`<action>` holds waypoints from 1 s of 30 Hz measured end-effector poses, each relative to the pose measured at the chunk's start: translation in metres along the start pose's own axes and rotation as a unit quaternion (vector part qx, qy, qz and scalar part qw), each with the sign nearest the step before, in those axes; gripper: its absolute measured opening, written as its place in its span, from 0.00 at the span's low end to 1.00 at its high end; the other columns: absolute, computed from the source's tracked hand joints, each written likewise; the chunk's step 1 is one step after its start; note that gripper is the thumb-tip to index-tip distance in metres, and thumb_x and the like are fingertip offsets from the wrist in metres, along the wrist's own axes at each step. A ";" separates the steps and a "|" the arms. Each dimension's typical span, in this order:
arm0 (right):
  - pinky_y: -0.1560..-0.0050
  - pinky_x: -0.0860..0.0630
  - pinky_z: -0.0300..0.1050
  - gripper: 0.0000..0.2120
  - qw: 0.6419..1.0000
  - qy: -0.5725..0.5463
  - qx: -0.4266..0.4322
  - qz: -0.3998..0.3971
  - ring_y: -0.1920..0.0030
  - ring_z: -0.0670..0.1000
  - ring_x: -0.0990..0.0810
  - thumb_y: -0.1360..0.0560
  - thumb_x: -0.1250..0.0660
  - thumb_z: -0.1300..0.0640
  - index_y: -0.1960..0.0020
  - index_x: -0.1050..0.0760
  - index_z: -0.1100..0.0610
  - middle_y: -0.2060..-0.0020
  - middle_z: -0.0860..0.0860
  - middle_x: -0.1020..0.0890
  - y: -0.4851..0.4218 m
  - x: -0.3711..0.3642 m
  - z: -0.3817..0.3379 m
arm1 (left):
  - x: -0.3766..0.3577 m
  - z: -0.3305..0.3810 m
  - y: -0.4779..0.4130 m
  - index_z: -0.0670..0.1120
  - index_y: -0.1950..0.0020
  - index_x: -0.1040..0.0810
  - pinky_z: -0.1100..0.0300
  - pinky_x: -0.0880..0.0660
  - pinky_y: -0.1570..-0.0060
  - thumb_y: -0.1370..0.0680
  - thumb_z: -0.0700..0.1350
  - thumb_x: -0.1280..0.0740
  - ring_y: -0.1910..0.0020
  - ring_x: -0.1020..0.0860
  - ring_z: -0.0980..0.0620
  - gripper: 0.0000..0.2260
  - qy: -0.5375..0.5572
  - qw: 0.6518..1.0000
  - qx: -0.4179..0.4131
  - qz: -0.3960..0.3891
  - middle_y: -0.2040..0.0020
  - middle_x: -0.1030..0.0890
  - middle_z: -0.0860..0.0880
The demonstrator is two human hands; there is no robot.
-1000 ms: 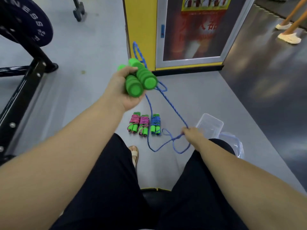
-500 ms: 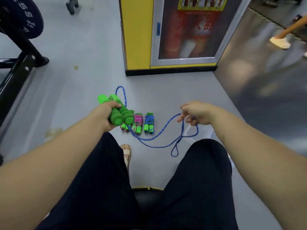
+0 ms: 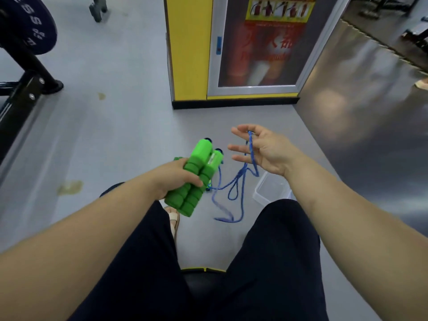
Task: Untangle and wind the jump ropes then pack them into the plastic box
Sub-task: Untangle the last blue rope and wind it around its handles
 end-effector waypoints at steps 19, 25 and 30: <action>0.55 0.31 0.33 0.35 0.929 0.272 0.078 0.237 0.48 0.50 0.27 0.29 0.34 0.68 0.26 0.45 0.56 0.37 0.54 0.29 0.011 -0.020 0.035 | -0.042 0.007 0.001 0.45 0.50 0.27 0.47 0.24 0.45 0.24 0.38 0.33 0.55 0.21 0.48 0.06 0.204 0.975 -0.088 -0.003 0.53 0.21 0.45; 0.46 0.29 0.40 0.37 0.928 0.316 0.122 0.154 0.47 0.49 0.27 0.27 0.33 0.65 0.26 0.48 0.52 0.41 0.50 0.31 0.020 -0.038 0.031 | -0.042 0.002 -0.011 0.41 0.56 0.27 0.56 0.20 0.66 0.25 0.35 0.33 0.70 0.20 0.50 0.04 0.331 0.941 -0.024 0.070 0.66 0.20 0.44; 0.65 0.26 0.42 0.22 0.917 -0.055 0.153 0.365 0.68 0.47 0.27 0.30 0.34 0.70 0.42 0.36 0.56 0.60 0.53 0.27 0.015 0.019 0.004 | -0.021 -0.015 -0.020 0.40 0.55 0.31 0.62 0.25 0.78 0.26 0.30 0.37 0.77 0.26 0.49 0.07 0.257 0.954 0.007 0.151 0.65 0.27 0.41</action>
Point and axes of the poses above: each hand's wrist, its own y-axis away from the middle knuckle, its own x-axis out of the back of the hand, z = x × y, the point moved 5 cm from there along -y, towards the middle knuckle
